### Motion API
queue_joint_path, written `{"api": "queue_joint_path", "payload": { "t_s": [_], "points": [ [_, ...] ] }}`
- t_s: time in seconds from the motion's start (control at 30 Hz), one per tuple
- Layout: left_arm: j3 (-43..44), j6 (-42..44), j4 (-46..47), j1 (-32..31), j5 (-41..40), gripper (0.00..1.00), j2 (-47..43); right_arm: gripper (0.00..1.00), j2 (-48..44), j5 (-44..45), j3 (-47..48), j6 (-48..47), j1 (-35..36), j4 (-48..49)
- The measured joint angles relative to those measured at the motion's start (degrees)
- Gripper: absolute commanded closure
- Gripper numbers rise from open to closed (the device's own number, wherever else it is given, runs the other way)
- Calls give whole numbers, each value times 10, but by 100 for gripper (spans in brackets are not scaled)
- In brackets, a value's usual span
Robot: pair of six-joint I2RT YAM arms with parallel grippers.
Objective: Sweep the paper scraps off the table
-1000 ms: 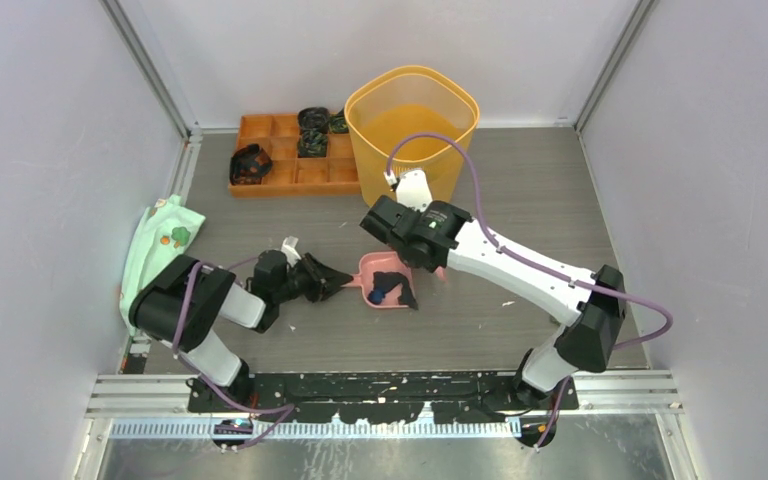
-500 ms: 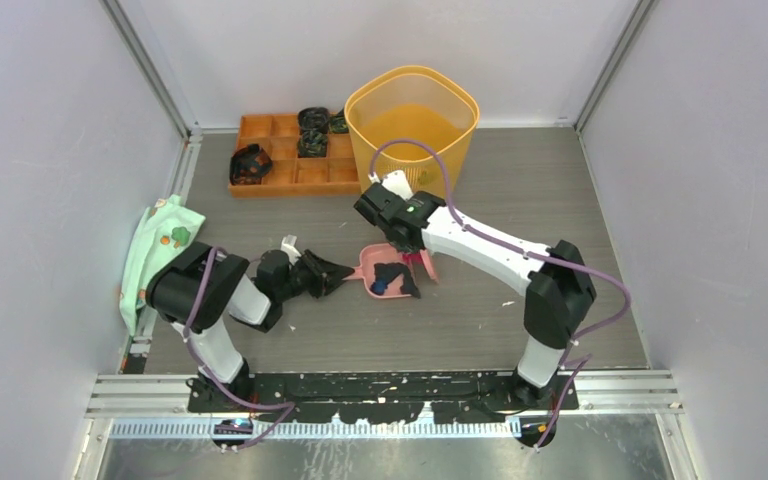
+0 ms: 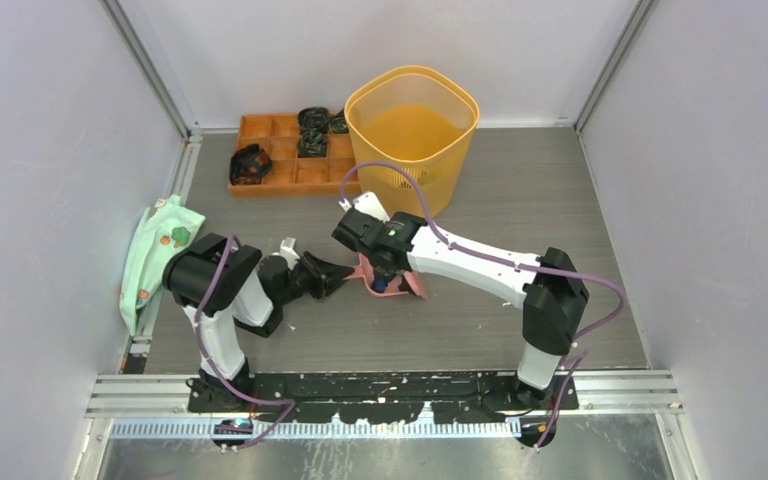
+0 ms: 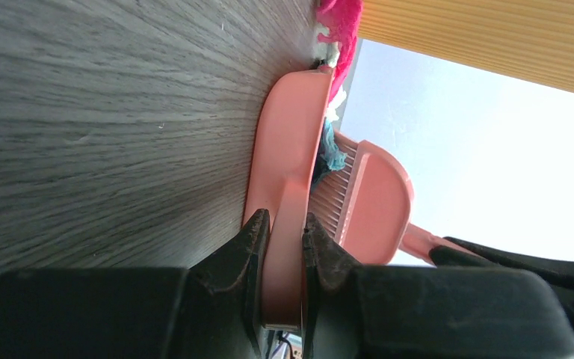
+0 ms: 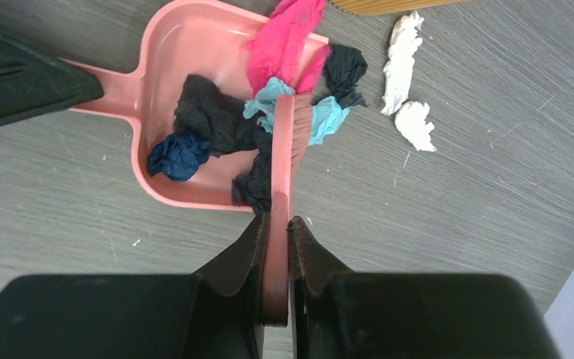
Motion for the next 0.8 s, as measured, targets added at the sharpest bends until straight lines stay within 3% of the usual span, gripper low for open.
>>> {"api": "queue_joint_path", "payload": {
  "t_s": [0.33,0.8],
  "points": [
    [-35,-24,132,-19,1,100,59,99,-81,2,0,35,22,-24],
    [-55,-44,70,-80,-22,100,-45,99,-198,66,28,92,21,-115]
  ]
}}
